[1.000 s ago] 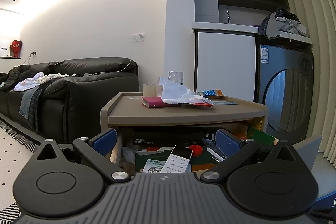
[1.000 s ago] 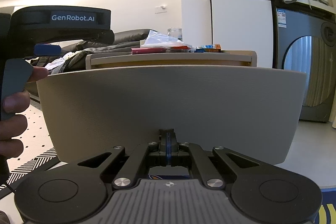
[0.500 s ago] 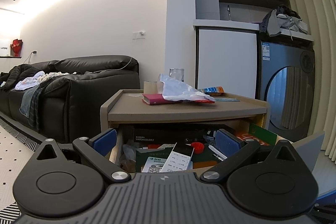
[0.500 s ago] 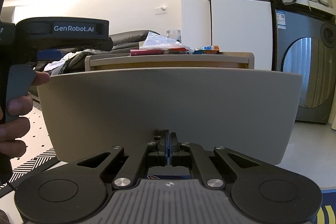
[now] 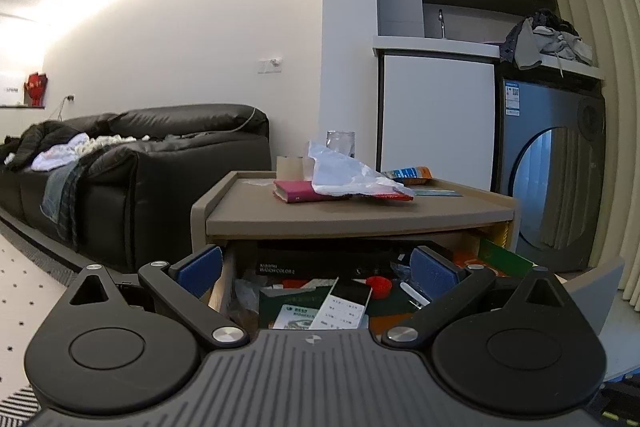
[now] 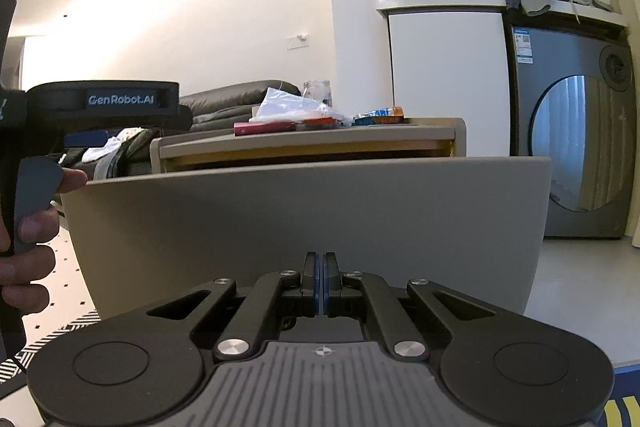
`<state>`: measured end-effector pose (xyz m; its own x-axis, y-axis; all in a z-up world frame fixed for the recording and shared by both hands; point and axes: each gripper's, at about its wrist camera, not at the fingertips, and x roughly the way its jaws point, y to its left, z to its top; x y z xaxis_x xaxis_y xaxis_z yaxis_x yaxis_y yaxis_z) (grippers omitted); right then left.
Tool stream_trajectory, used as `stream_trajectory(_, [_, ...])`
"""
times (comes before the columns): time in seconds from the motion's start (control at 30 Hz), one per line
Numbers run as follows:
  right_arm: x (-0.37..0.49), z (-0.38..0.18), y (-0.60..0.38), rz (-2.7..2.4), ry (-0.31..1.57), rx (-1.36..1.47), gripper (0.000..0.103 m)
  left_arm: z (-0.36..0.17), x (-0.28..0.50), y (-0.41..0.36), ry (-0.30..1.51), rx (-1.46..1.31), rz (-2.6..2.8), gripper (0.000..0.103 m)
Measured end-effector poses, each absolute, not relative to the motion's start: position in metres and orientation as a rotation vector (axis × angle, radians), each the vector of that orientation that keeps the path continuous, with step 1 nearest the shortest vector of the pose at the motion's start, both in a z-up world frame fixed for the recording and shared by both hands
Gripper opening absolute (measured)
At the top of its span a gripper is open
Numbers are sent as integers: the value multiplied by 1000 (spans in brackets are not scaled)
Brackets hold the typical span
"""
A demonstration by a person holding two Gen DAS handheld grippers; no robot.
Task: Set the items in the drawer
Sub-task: 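Pull the drawer further open with the right gripper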
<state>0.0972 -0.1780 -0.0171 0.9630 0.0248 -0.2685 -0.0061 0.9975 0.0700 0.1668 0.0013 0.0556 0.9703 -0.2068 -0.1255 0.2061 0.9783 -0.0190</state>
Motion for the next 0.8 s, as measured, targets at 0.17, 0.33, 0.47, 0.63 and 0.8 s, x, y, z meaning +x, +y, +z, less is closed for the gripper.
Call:
stream_trajectory(0.17, [98, -14, -187, 14, 243, 83, 2, 61, 167, 3, 129, -49, -191, 103])
stream_trajectory(0.33, [102, -6, -198, 43, 219, 124, 2, 65, 166, 0, 117, -45, -171, 103])
stream_trajectory(0.47, [106, 3, -209, 42, 187, 137, 2, 70, 172, -5, 125, -31, -163, 103])
stream_trajectory(0.63, [108, 13, -217, 41, 158, 130, 2, 70, 177, -9, 135, -65, -153, 103])
stream_trajectory(0.8, [103, 25, -225, 48, 118, 133, 3, 72, 184, -12, 148, -66, -150, 103])
